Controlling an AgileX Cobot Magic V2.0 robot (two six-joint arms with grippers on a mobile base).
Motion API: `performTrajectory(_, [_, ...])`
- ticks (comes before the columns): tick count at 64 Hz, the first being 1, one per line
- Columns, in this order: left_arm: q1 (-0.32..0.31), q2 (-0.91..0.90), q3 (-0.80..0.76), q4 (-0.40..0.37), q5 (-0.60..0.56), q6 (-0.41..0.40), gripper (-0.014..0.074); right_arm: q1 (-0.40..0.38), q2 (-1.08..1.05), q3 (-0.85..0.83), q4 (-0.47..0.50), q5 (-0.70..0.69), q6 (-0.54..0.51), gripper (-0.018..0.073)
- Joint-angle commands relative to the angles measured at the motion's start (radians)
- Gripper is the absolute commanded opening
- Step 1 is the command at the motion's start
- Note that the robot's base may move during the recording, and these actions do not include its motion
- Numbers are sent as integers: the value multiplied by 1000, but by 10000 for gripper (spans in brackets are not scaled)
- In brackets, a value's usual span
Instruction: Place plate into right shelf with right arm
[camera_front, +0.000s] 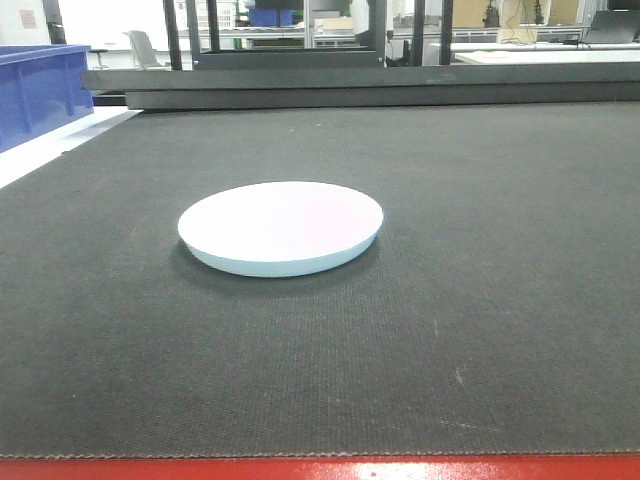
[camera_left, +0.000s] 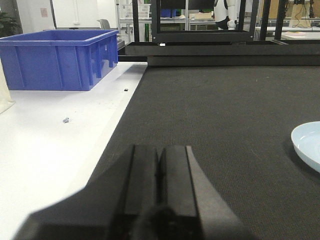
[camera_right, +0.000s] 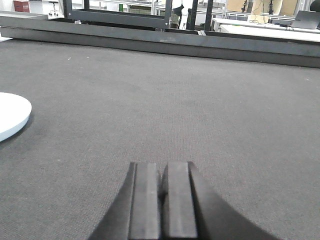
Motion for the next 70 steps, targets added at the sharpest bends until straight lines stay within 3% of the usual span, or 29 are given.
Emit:
performTrajectory(1, [2, -11, 8, -2, -89, -2, -47, 1, -14, -9, -7, -84, 3, 50])
performTrajectory(35, [2, -11, 8, -2, -89, -2, -47, 1, -14, -9, -7, -93, 3, 50])
performTrajectory(52, [2, -11, 8, -2, -89, -2, -47, 1, -14, -33, 12, -178, 31, 50])
performTrajectory(62, [2, -11, 8, -2, -89, -2, -47, 1, 24, -228, 20, 83, 67, 60])
performTrajectory(70, [2, -11, 8, -2, -89, -2, -47, 1, 134, -365, 20, 223, 67, 216])
